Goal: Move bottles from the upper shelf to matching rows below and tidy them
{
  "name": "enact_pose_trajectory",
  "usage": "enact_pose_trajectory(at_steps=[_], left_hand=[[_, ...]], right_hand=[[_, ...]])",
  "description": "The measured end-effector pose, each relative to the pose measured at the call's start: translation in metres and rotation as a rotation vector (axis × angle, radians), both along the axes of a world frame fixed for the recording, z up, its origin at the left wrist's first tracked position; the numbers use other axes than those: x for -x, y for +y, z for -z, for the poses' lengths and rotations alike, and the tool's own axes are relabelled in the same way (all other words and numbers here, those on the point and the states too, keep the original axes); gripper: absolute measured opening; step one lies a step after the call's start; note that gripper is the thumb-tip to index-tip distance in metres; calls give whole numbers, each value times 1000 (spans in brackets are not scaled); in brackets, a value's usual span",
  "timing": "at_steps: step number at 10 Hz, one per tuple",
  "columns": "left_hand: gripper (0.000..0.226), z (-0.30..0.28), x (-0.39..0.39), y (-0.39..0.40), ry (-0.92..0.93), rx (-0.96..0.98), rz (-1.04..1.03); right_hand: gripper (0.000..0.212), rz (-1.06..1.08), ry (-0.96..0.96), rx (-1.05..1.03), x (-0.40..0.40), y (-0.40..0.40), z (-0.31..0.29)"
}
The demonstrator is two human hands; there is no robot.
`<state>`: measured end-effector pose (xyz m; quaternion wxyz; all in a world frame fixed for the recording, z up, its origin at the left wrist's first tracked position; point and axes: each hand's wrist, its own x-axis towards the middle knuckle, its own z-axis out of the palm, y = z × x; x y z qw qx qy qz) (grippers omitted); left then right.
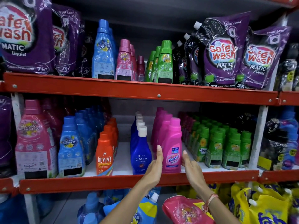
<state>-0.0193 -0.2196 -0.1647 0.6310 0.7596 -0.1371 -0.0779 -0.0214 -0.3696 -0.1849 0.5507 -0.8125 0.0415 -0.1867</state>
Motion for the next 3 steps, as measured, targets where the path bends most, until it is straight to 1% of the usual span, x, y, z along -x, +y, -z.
enact_pose_trajectory(at_steps=[1,2,3], left_hand=[[86,6,5,2,-132,-109,1],[55,7,7,15,-394,-160,-112],[46,-25,19,36,-815,-72,-246]], right_hand=[[52,7,19,155,0,-4,4],[45,123,-104,336,2,-5,-11],[33,212,-426,320,17,-5,-55]])
